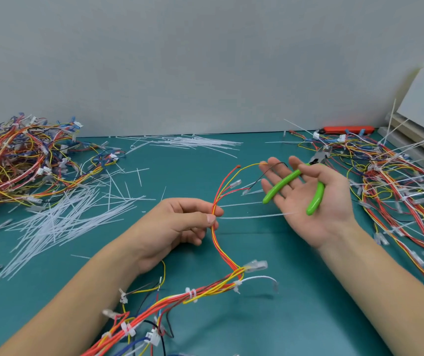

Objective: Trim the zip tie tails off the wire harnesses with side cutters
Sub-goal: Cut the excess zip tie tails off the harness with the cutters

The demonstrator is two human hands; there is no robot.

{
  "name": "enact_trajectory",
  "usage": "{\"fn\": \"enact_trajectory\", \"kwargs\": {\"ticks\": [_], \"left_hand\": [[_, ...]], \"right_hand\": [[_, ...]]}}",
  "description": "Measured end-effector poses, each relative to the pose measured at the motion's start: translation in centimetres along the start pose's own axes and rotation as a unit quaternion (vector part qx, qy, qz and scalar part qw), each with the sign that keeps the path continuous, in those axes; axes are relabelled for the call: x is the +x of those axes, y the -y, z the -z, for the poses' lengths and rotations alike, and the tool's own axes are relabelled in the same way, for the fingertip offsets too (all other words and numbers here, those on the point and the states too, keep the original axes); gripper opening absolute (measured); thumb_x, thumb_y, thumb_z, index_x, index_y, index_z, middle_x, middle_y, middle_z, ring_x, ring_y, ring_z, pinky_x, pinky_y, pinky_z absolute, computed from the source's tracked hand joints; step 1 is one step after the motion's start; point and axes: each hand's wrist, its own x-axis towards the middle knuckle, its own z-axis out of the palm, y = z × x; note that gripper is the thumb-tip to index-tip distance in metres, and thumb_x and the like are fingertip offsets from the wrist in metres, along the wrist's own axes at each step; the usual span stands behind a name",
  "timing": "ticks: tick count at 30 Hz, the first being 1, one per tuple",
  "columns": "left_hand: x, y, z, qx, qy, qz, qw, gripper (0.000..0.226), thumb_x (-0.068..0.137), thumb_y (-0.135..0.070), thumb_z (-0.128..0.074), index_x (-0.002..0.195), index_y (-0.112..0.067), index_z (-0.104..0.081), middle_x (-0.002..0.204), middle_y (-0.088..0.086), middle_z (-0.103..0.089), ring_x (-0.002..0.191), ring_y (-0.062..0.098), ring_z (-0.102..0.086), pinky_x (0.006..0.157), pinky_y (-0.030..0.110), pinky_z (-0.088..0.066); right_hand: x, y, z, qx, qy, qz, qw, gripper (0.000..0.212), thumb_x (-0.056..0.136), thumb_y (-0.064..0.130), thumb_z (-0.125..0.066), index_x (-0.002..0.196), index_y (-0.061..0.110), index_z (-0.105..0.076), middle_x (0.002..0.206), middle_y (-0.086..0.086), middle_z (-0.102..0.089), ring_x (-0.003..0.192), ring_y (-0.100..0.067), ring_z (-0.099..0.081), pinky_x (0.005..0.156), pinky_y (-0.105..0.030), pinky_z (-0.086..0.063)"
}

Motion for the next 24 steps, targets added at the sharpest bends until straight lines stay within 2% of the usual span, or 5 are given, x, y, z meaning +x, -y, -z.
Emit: {"fn": "enact_trajectory", "kwargs": {"ticks": [7,13,18,24], "left_hand": [[0.4,0.5,0.1,0.001,-0.025,-0.005,1.0,0.016,0.087,-0.01,-0.075,0.102,-0.011,-0.08,0.083,0.006,-0.072,0.059,0.012,-0.057,0.055,0.02,-0.051],[0.7,0.7,0.2,-0.015,-0.039,-0.007,0.999,0.024,0.077,-0.011,-0.084,0.1,-0.009,-0.08,0.086,0.011,-0.072,0.059,0.013,-0.059,0.054,0.021,-0.052],[0.7,0.8,0.2,-0.027,-0.041,-0.008,0.999,0.024,0.076,-0.017,-0.079,0.099,-0.008,-0.079,0.086,0.011,-0.072,0.059,0.014,-0.059,0.053,0.021,-0.052],[0.7,0.9,0.4,-0.031,-0.04,-0.007,0.999,0.02,0.077,-0.017,-0.078,0.096,-0.012,-0.081,0.085,0.01,-0.071,0.061,0.014,-0.06,0.054,0.022,-0.052]], "right_hand": [[-0.2,1.4,0.0,0.002,0.001,0.046,0.999,0.017,0.097,0.016,-0.045,0.113,0.016,-0.052,0.122,-0.018,-0.072,0.12,-0.035,-0.07,0.102,-0.047,-0.049],[-0.3,2.3,-0.1,-0.049,-0.02,0.103,0.993,0.023,0.099,0.016,-0.045,0.118,0.014,-0.056,0.115,-0.012,-0.069,0.113,-0.041,-0.072,0.106,-0.047,-0.049],[-0.3,2.5,0.1,-0.061,-0.058,0.114,0.99,0.023,0.1,0.016,-0.046,0.12,0.013,-0.058,0.121,-0.012,-0.067,0.109,-0.043,-0.073,0.109,-0.05,-0.047],[-0.1,2.7,0.3,-0.037,-0.061,0.102,0.992,0.02,0.099,0.016,-0.048,0.115,0.011,-0.058,0.126,-0.018,-0.07,0.109,-0.042,-0.073,0.099,-0.046,-0.054]]}}
